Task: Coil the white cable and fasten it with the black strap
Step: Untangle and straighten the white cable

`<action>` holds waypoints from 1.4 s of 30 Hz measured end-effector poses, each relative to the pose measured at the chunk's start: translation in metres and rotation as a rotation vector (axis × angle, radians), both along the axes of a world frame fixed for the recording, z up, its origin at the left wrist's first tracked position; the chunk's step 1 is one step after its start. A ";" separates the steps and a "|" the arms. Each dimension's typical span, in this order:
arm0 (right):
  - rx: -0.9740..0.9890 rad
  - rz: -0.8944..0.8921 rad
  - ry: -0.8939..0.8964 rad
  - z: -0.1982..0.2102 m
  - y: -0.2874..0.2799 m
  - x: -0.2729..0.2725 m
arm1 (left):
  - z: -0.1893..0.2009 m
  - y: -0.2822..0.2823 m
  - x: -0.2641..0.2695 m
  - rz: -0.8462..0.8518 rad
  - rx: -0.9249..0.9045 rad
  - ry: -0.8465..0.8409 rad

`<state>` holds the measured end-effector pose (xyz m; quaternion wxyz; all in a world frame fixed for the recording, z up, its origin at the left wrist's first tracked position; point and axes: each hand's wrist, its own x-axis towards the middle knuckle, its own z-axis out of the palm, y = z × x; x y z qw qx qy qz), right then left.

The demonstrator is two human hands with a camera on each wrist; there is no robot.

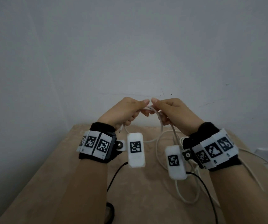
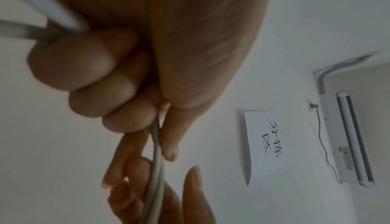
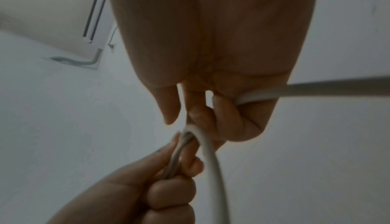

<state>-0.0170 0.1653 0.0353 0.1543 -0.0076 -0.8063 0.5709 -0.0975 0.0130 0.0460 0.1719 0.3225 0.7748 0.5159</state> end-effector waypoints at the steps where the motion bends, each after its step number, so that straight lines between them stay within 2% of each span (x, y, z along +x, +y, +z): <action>1: -0.036 -0.008 -0.010 0.000 0.000 0.000 | 0.000 -0.001 -0.002 0.019 0.026 0.007; 5: -0.017 -0.118 -0.006 -0.001 0.007 -0.002 | -0.002 -0.008 -0.010 0.113 0.099 0.009; 10: 0.052 -0.163 -0.005 0.000 0.024 0.003 | -0.001 -0.013 -0.016 0.199 0.171 -0.057; 14: 0.068 -0.279 0.056 0.003 0.042 0.011 | 0.005 -0.028 -0.023 0.303 0.283 -0.125; 17: 0.055 -0.299 0.104 0.007 0.048 0.017 | 0.009 -0.037 -0.026 0.380 0.398 -0.163; 20: 0.159 -0.276 0.101 0.008 0.041 0.014 | 0.010 -0.036 -0.026 0.418 0.470 -0.182; 22: 0.184 -0.212 0.068 0.007 0.031 0.010 | 0.010 -0.030 -0.024 0.386 0.484 -0.219; 26: 0.051 -0.067 0.072 0.005 0.010 0.002 | 0.008 -0.013 -0.017 0.283 0.463 -0.268; 33: 0.022 -0.176 0.117 -0.004 0.001 -0.009 | 0.006 -0.014 -0.016 0.089 0.470 -0.477; 37: -0.056 -0.154 0.085 -0.003 0.002 -0.009 | 0.007 -0.014 -0.013 0.018 0.477 -0.595; 39: -0.044 -0.147 0.071 -0.003 0.002 -0.008 | 0.007 -0.012 -0.011 -0.009 0.450 -0.615; 42: 0.005 -0.125 0.055 -0.004 0.002 -0.008 | 0.005 -0.010 -0.010 -0.015 0.372 -0.552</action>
